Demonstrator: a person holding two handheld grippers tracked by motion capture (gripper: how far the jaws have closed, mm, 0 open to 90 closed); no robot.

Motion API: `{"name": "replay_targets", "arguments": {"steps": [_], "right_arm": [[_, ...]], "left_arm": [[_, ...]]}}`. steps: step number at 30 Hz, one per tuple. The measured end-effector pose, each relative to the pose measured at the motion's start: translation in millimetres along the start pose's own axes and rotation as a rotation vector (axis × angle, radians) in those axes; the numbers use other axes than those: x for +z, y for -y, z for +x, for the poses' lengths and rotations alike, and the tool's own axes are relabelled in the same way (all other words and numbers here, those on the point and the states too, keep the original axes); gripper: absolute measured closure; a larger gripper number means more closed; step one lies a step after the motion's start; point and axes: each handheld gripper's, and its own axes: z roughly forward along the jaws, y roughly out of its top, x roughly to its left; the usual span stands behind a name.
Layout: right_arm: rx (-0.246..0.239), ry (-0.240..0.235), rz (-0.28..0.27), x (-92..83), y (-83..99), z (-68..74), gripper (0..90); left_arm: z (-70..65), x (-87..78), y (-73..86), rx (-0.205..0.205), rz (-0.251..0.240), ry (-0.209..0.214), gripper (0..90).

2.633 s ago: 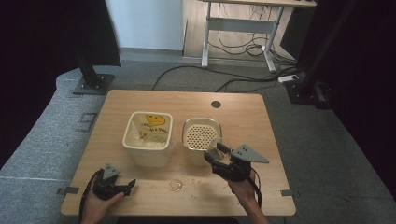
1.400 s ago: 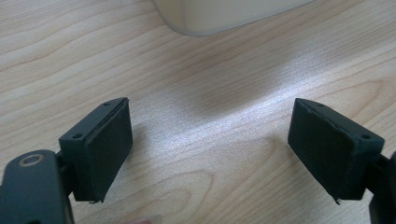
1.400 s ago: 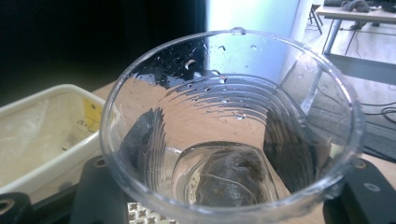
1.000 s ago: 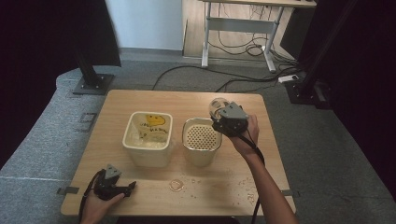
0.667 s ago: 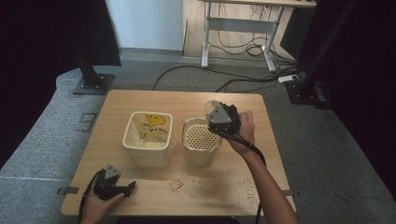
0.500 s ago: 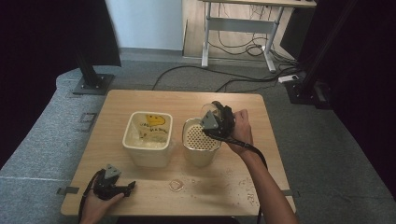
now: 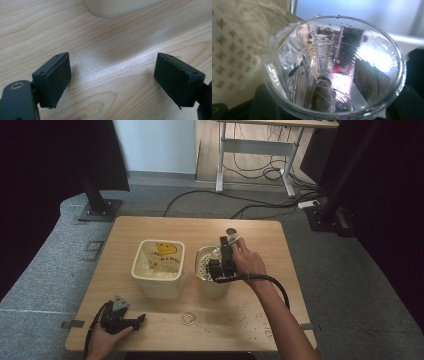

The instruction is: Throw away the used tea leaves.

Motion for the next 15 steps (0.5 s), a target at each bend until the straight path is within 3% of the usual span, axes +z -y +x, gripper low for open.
{"name": "replay_targets", "arguments": {"steps": [3,4,5,6,7,15], "right_arm": [[-0.137,0.047,0.012,0.5,-1.2,1.7,39.1],[-0.217,0.075,0.028,0.6,0.0,-0.8,39.5],[-0.217,0.075,0.028,0.6,0.0,-0.8,39.5],[-0.274,0.098,0.043,1.8,1.6,-1.3,39.7],[-0.274,0.098,0.043,1.8,1.6,-1.3,39.7],[-0.536,0.176,0.077,5.4,-1.0,5.6,40.3]], "left_arm": [[0.5,0.3,0.1,0.000,0.005,0.000,13.9],[0.6,0.8,-0.1,-0.003,0.004,0.000,13.9],[0.6,0.9,-0.3,-0.003,0.004,0.001,13.9],[0.5,1.1,-0.5,-0.001,0.005,0.000,13.9],[0.3,1.1,-0.6,0.000,0.005,0.000,13.9],[-0.1,1.1,-0.7,0.001,0.006,0.000,13.9]]}}
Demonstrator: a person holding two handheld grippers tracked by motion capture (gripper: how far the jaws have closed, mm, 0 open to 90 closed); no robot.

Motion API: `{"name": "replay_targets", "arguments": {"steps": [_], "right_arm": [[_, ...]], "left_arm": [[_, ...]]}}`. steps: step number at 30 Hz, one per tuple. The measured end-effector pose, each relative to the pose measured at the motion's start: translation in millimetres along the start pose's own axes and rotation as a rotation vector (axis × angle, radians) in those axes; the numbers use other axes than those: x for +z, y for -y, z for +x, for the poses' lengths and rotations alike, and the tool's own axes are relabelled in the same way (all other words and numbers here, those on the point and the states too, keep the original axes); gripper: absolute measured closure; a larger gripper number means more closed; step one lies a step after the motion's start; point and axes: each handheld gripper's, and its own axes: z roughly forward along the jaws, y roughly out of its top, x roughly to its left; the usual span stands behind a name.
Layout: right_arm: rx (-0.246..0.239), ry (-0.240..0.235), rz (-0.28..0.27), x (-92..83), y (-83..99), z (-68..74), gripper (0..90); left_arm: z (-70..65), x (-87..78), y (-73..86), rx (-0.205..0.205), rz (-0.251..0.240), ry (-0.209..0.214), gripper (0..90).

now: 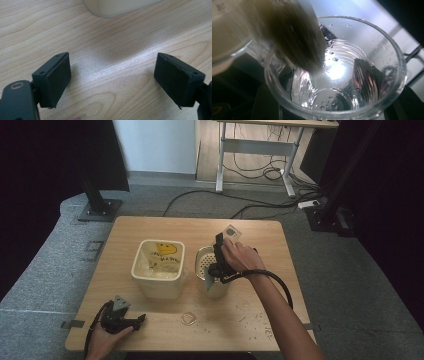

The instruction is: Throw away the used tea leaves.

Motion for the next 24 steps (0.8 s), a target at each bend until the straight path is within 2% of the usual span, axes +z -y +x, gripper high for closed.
{"name": "replay_targets", "arguments": {"steps": [2,4,5,6,7,8,10,16,20,21,22,24], "right_arm": [[-0.022,0.013,0.002,0.2,-1.9,-0.8,40.5],[-0.016,0.007,0.005,1.0,-1.8,-2.0,40.2],[0.011,0.004,0.009,1.6,-0.9,-3.2,40.3],[0.083,-0.015,-0.001,1.2,-0.4,-5.2,40.3],[0.114,-0.026,-0.008,0.9,-0.3,-6.4,40.3],[0.182,-0.053,-0.018,0.1,-0.5,-8.4,40.3],[0.342,-0.112,-0.048,-1.4,0.9,-13.6,40.3],[0.909,-0.307,-0.167,0.2,17.2,-29.1,40.1],[1.347,-0.428,-0.241,4.0,35.5,-31.1,40.1],[1.424,-0.453,-0.255,5.1,39.7,-30.6,40.1],[1.539,-0.489,-0.277,7.2,45.6,-28.5,40.1],[1.691,-0.545,-0.314,9.7,53.1,-23.7,40.1]], "left_arm": [[0.2,0.1,-0.2,0.001,0.001,0.000,13.9],[0.1,-0.1,0.0,0.002,0.000,0.000,13.9],[0.4,-0.4,0.2,0.002,0.001,0.001,13.9],[0.7,-0.4,0.3,0.001,0.001,0.001,13.9],[1.2,-0.5,0.3,-0.001,0.001,-0.001,13.9],[1.4,-0.6,0.3,-0.002,0.002,-0.001,13.9],[1.3,-0.6,0.4,-0.002,0.001,-0.001,13.9],[0.9,-0.5,0.5,-0.003,0.000,-0.001,13.9],[1.3,-0.5,0.7,-0.004,0.001,0.001,13.8],[1.5,-0.4,0.8,-0.004,0.001,0.002,13.8],[1.5,-0.4,0.8,-0.004,0.001,0.002,13.8],[1.5,-0.4,0.8,-0.004,0.001,0.002,13.8]]}}
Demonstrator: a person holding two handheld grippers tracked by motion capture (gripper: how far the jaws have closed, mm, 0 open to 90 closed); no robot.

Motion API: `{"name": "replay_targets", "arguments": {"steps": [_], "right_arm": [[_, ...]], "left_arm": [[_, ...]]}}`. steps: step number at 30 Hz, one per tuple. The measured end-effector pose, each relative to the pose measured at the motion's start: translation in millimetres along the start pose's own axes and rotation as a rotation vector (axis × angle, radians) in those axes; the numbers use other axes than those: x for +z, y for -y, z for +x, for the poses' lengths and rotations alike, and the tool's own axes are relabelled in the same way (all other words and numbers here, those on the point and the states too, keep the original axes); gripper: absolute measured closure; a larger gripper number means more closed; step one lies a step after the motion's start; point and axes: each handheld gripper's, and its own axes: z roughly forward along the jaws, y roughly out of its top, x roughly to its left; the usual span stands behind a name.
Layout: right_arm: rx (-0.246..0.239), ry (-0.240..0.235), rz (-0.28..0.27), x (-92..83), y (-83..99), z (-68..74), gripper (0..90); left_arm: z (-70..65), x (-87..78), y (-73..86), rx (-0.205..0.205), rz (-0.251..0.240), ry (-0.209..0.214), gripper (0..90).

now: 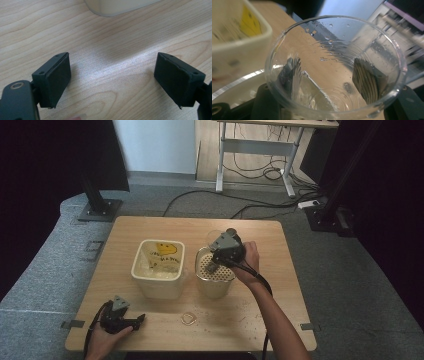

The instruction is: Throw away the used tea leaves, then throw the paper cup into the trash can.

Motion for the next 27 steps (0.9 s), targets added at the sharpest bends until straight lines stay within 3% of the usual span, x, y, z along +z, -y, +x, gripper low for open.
{"name": "replay_targets", "arguments": {"steps": [2,6,11,15,20,23,27], "right_arm": [[0.118,-0.047,-0.022,-1.3,4.2,-6.1,40.0],[0.259,-0.110,-0.062,-2.4,12.4,-13.0,40.0],[0.352,-0.150,-0.093,-1.9,17.2,-16.6,39.6],[0.371,-0.165,-0.118,-3.4,11.6,-16.1,39.4],[0.354,-0.212,-0.141,-3.5,-13.5,-5.7,38.6],[0.350,-0.247,-0.154,1.9,-31.0,4.8,38.0],[0.351,-0.324,-0.163,18.8,-60.2,29.9,37.5]], "left_arm": [[-0.1,0.0,0.1,0.000,0.000,0.000,13.9],[0.3,0.3,0.2,-0.005,0.000,0.004,13.9],[0.4,0.1,0.6,-0.006,-0.002,0.002,13.9],[0.6,0.3,0.0,-0.005,0.001,0.004,13.8],[0.7,0.0,0.4,-0.006,0.001,0.007,13.9],[0.8,-0.2,0.5,-0.005,0.002,0.008,13.9],[0.3,0.0,0.4,-0.005,0.001,0.008,13.9]]}}
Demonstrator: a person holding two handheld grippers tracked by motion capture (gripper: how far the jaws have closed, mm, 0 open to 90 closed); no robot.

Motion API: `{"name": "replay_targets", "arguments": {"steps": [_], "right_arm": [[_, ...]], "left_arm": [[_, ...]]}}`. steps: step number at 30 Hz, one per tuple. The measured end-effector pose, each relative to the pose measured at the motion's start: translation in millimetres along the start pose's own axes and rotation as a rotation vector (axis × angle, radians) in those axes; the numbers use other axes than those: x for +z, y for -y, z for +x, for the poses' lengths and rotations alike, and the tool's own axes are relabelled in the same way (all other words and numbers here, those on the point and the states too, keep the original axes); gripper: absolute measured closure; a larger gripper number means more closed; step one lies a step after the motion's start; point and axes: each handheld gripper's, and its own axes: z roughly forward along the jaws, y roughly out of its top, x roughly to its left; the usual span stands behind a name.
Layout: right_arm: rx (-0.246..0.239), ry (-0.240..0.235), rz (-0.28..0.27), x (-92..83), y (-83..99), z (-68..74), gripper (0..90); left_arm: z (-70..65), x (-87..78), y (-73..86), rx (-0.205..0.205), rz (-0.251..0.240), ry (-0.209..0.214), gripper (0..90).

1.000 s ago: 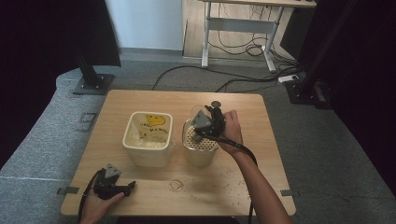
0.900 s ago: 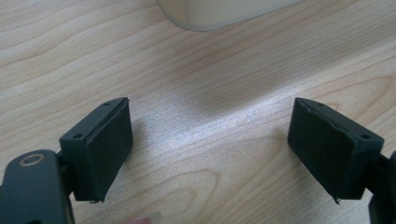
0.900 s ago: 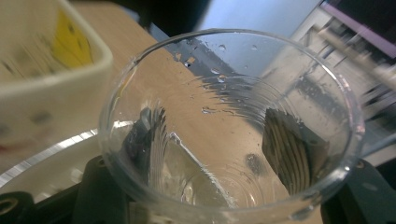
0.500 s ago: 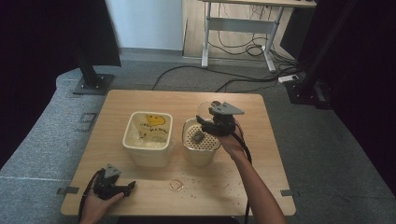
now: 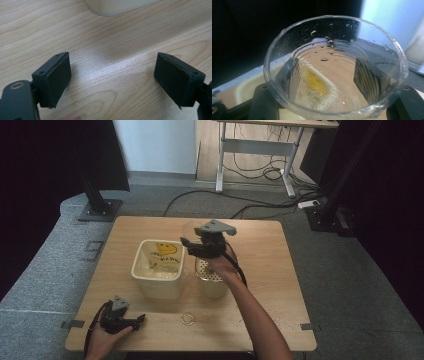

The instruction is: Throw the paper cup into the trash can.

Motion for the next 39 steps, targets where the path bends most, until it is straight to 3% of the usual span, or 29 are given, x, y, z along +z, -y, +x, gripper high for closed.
{"name": "replay_targets", "arguments": {"steps": [4,8,12,15,24,32,39], "right_arm": [[-0.039,-0.054,0.054,39.2,-9.9,26.0,34.9],[-0.025,-0.066,0.151,77.5,-8.2,45.4,13.9],[-0.018,-0.073,0.175,84.9,-6.7,49.5,12.8],[-0.016,-0.063,0.162,76.0,-7.0,45.8,13.0],[-0.027,-0.029,0.086,18.2,4.1,21.8,21.0],[-0.026,0.016,0.027,-36.0,40.1,1.7,25.7],[0.017,0.069,-0.048,-93.0,84.4,-15.7,27.2]], "left_arm": [[-0.4,-0.2,0.4,0.001,0.000,0.005,13.9],[-0.1,-0.3,0.8,0.003,-0.003,0.007,13.9],[0.3,-0.5,1.2,0.006,-0.004,0.010,13.9],[0.7,-0.3,0.8,0.006,-0.004,0.010,13.9],[0.5,-0.2,0.4,-0.001,-0.002,0.002,13.9],[1.3,-0.2,1.0,-0.005,-0.007,-0.002,13.9],[1.8,0.4,1.0,-0.004,-0.011,-0.005,13.9]]}}
